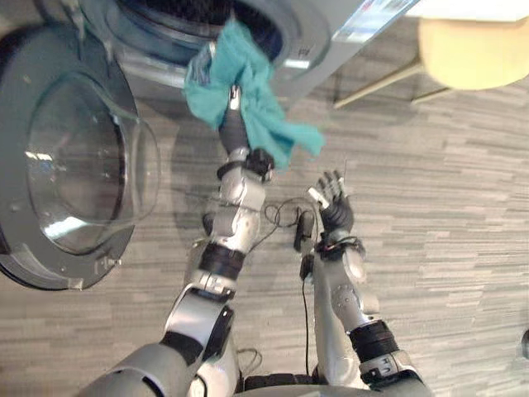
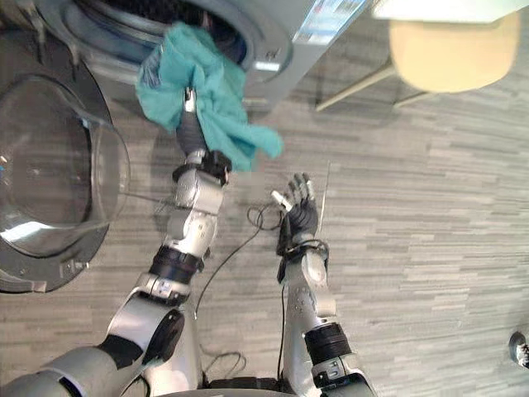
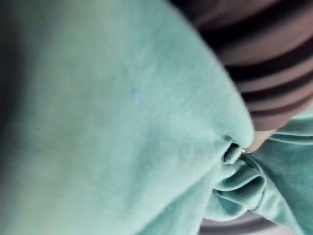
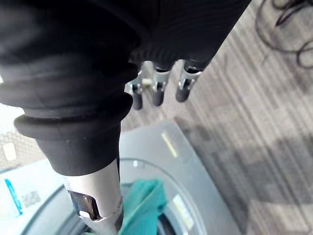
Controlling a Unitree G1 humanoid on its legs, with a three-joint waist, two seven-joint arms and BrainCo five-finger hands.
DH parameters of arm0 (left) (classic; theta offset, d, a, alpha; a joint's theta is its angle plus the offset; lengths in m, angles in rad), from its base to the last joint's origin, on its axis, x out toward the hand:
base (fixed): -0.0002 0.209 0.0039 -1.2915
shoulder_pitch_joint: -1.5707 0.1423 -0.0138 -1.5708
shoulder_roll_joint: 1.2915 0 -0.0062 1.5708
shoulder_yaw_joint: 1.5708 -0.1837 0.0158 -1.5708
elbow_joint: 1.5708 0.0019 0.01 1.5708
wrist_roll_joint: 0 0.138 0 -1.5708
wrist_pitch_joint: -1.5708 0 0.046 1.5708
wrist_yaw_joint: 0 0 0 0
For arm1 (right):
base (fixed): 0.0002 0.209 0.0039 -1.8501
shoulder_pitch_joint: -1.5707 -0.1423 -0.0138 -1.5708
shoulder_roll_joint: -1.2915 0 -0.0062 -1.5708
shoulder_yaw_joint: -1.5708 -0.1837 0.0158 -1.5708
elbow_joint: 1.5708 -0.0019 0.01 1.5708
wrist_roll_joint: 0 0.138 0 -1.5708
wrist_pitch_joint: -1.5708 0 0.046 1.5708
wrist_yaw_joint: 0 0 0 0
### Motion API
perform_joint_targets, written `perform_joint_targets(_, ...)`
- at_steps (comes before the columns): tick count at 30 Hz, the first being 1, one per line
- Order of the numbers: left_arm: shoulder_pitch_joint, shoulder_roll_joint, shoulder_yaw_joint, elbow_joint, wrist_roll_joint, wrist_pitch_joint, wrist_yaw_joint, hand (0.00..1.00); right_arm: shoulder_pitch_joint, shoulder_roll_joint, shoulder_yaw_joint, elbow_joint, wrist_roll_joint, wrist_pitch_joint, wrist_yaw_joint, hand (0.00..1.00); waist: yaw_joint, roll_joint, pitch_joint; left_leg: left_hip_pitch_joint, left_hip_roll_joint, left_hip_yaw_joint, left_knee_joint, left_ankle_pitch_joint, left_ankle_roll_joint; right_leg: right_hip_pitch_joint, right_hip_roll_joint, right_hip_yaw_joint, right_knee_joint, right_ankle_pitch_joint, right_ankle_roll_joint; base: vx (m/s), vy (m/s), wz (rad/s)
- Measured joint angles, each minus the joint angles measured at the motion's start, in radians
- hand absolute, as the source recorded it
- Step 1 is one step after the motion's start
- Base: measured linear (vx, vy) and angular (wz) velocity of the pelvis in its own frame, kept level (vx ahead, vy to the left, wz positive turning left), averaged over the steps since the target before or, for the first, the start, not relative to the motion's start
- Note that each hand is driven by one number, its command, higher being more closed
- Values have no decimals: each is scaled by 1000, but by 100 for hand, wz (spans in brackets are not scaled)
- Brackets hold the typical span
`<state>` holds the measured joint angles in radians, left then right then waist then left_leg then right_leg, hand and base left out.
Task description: Pick up the laundry basket with both hands and put the clothes into the washing machine.
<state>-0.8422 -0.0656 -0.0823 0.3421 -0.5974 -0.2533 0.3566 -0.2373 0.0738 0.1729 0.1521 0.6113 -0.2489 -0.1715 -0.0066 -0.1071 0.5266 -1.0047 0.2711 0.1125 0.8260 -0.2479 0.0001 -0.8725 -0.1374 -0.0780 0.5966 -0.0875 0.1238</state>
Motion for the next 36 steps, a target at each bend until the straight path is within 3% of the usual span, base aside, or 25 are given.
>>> perform_joint_targets(3,-52,3,7,-41,-1,-9,23,100,1,-1,22,-21,41,-14,6,0,-1,0,9,-104,-3,-61,72,2,-11,-95,-8,-29,144,-88,-5,35,-181,52)
perform_joint_targets(7,-63,53,9,-149,-1,-34,40,100,42,-5,29,-98,97,-32,48,0,-3,0,10,-246,30,-131,152,5,-64,-224,17,-70,283,-170,-31,-29,-183,5)
perform_joint_targets(15,-119,134,5,-153,-1,-33,64,100,84,-12,34,-148,175,-61,91,0,-10,-1,12,-364,82,-157,151,32,-105,-347,49,-94,306,-162,-55,-27,-60,-16)
perform_joint_targets(19,-264,230,-47,-152,-29,-34,64,100,88,-15,32,-174,204,-75,120,0,-18,-3,14,-392,84,-172,144,36,-111,-357,51,-116,294,-162,-57,40,8,-1)
perform_joint_targets(26,-448,305,-147,-122,-9,-32,69,100,120,-32,24,-202,235,-81,154,0,-18,-3,14,-392,82,-144,99,47,-107,-357,51,-125,237,-149,-60,47,33,1)
perform_joint_targets(29,-516,380,-170,-59,56,-6,76,100,127,-48,22,-237,256,-82,169,0,-13,-5,15,-392,93,-130,83,52,-105,-356,56,-126,207,-133,-60,49,51,-12)
perform_joint_targets(34,-626,484,-209,27,186,76,90,100,132,-55,13,-262,286,-97,177,0,-7,-6,15,-391,108,-106,67,53,-102,-358,67,-116,169,-111,-58,33,50,-13)
perform_joint_targets(36,-667,530,-259,45,339,126,132,100,174,-71,10,-306,295,-100,181,0,-3,-9,16,-391,108,-89,60,55,-100,-369,68,-108,163,-107,-56,29,35,-4)
